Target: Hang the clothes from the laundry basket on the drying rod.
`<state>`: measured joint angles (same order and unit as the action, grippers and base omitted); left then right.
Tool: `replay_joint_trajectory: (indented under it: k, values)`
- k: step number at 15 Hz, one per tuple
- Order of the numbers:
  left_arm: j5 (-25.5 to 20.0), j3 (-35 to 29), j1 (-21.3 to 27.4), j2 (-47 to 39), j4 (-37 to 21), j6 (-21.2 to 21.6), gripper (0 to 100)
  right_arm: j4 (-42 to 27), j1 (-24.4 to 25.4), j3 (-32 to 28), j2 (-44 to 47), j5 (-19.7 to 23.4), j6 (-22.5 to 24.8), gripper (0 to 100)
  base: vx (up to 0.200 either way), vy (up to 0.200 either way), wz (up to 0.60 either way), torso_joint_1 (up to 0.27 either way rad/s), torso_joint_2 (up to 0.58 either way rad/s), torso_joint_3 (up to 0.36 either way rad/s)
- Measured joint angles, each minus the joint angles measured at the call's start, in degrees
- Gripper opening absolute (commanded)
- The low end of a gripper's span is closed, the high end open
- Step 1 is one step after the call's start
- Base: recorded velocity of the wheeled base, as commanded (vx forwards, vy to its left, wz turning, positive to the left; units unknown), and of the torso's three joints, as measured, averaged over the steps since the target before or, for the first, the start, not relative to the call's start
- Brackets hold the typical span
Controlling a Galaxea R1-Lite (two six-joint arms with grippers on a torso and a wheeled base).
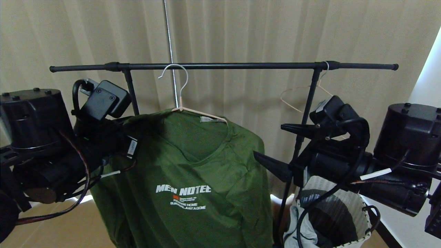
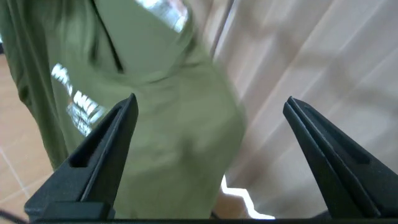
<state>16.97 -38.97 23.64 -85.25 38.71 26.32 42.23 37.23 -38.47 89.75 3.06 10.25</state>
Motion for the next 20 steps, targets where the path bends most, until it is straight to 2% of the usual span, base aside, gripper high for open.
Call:
replay_joint_trajectory:
  k: [3, 5, 9, 12, 16, 17, 20]
  values:
    - [-0.1, 0.1, -0.1, -0.1, 0.2, -0.7, 0, 0.4, 0.1, 0.3, -0.3, 2.2, 0.0, 100, 0.000, 0.000, 0.00, 0.000, 0.00, 0.000]
    - [-0.1, 0.3, 1.4, -0.1, 0.1, -2.8, 0, 0.6, 0.3, -1.0, 0.1, 2.6, 0.2, 100, 0.000, 0.000, 0.00, 0.000, 0.00, 0.000]
    - [-0.2, -0.1, 3.9, -0.2, 0.2, -3.6, 0, 0.3, 0.5, -4.4, 1.8, 2.4, 4.8, 100, 0.000, 0.000, 0.00, 0.000, 0.00, 0.000]
    - [-0.3, 0.1, 4.5, -0.2, 0.2, -3.6, 0, 0.6, 1.0, -6.3, 3.2, 2.4, 6.4, 100, 0.000, 0.000, 0.00, 0.000, 0.00, 0.000]
    - [-0.4, 1.7, 7.1, -0.2, 3.8, -3.2, 0, 0.5, 1.7, -10.2, 5.6, 2.3, 7.0, 100, 0.000, 0.000, 0.00, 0.000, 0.00, 0.000]
    - [-0.4, 2.6, 7.8, -0.2, 5.6, -2.8, 0, 0.5, 1.8, -11.2, 6.5, 2.1, 8.5, 100, 0.000, 0.000, 0.00, 0.000, 0.00, 0.000]
    - [-0.5, 4.2, 9.2, -0.1, 6.2, -2.6, 0, 0.6, 1.6, -15.4, 10.3, -0.4, 10.4, 100, 0.000, 0.000, 0.00, 0.000, 0.00, 0.000]
